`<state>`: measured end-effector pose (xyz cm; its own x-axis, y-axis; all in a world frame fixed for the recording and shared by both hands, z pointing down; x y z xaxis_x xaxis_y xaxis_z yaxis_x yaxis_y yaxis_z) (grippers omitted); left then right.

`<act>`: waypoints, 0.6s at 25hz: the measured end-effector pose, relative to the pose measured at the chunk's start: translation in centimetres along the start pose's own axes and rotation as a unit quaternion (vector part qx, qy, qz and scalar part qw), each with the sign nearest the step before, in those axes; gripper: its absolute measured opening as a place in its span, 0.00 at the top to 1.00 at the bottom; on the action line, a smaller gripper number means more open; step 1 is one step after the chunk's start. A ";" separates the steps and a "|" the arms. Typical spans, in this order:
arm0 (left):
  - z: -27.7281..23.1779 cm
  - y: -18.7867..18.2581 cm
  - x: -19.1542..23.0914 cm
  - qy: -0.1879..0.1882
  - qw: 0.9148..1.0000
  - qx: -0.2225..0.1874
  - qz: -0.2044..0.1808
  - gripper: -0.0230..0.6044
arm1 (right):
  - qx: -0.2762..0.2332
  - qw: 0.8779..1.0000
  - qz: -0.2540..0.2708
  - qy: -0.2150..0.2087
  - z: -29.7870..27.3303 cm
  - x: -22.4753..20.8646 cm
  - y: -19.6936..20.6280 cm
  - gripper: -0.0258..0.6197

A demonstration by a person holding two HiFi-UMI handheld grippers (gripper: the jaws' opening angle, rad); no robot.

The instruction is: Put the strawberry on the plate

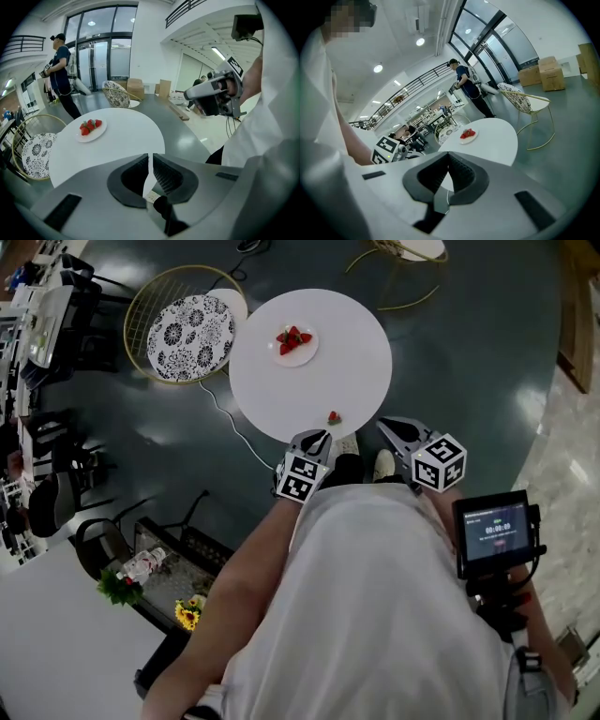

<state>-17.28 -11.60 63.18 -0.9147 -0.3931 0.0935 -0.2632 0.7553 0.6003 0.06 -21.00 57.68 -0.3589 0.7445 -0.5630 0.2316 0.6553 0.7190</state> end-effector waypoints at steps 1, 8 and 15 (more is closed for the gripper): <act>-0.2 0.0 0.0 0.003 1.000 0.005 -0.003 0.95 | 0.000 1.000 -0.002 0.002 0.1 -0.1 0.0 0.95; -1.7 -0.7 0.1 0.025 0.999 0.036 -0.027 0.91 | -0.002 1.000 -0.018 0.017 0.6 -0.4 -0.3 0.95; -3.1 -1.6 0.3 0.047 0.995 0.066 -0.065 0.86 | -0.003 0.999 -0.034 0.031 1.1 -0.7 -0.1 0.95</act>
<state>-16.14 -14.55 64.72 -0.8389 -0.5352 0.0989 -0.4216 0.7541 0.5036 1.32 -21.47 57.52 -0.4300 0.6879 -0.5847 0.1985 0.7038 0.6821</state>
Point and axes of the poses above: the fingertips, and each gripper's own axes: z backward along the fingers, x to its left, y out of its underside, the point moved 6 cm from there along z, backward along the fingers, and after that the axes turned 2 degrees about x, right-handed, at the moved point
